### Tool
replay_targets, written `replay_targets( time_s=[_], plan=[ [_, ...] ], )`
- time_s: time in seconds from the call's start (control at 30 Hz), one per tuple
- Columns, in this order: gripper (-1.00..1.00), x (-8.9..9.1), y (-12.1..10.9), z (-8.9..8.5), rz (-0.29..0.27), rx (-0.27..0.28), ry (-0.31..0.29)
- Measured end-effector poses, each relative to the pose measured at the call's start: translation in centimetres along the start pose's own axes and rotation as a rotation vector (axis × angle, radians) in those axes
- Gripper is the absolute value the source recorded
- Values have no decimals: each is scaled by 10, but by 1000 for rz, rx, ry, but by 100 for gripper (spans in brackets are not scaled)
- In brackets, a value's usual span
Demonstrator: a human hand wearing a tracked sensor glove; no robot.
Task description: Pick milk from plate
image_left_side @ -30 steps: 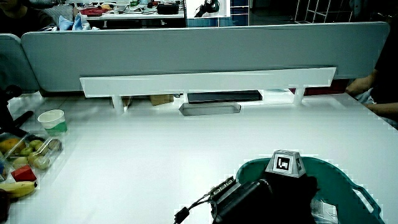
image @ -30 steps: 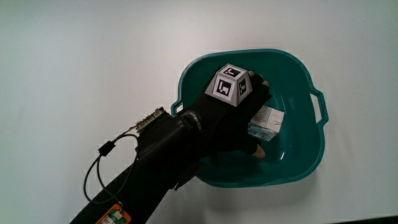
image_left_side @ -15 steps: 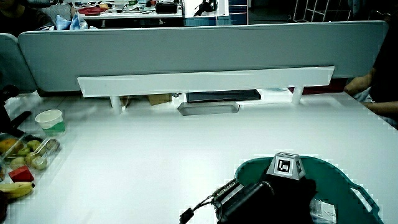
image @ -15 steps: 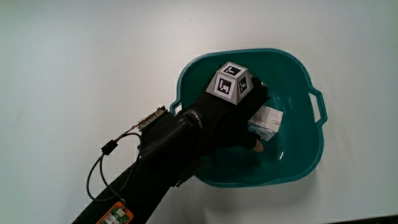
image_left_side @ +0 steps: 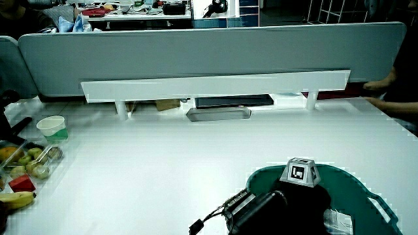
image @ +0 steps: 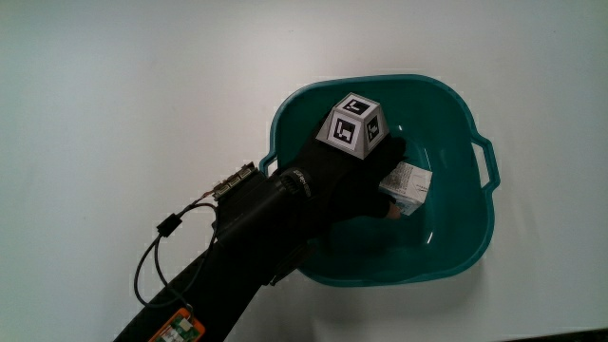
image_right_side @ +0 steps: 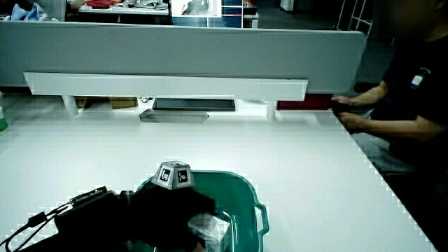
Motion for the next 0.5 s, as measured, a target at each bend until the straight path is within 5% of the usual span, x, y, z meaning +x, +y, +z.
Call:
replay_targets(
  time_s=[0.37,0.5],
  plan=[
    [100,0,-5,3,-19,40,-24],
    [100,1,-6,3,-36,50,-23]
  ],
)
